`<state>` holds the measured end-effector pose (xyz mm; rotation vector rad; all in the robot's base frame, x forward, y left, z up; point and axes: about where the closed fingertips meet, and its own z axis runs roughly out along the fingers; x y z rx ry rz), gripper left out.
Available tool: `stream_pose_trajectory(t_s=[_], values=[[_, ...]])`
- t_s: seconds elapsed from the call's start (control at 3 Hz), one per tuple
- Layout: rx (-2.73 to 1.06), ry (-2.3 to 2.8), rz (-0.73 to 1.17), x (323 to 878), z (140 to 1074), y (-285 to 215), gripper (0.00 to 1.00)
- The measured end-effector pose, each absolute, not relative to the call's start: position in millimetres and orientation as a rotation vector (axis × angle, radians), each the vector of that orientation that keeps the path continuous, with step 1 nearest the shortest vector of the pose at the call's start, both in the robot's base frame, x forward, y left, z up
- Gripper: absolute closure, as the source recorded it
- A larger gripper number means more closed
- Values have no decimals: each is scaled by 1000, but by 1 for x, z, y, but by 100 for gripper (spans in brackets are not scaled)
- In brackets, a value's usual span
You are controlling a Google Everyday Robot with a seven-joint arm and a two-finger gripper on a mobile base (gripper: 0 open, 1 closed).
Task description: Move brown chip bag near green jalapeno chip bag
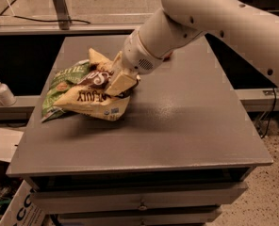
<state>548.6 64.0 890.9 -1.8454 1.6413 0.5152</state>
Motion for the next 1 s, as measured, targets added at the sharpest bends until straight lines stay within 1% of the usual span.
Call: stream_pose_trajectory(t_s=[1.0], values=[[-1882, 1667, 530, 542, 872, 72, 12]])
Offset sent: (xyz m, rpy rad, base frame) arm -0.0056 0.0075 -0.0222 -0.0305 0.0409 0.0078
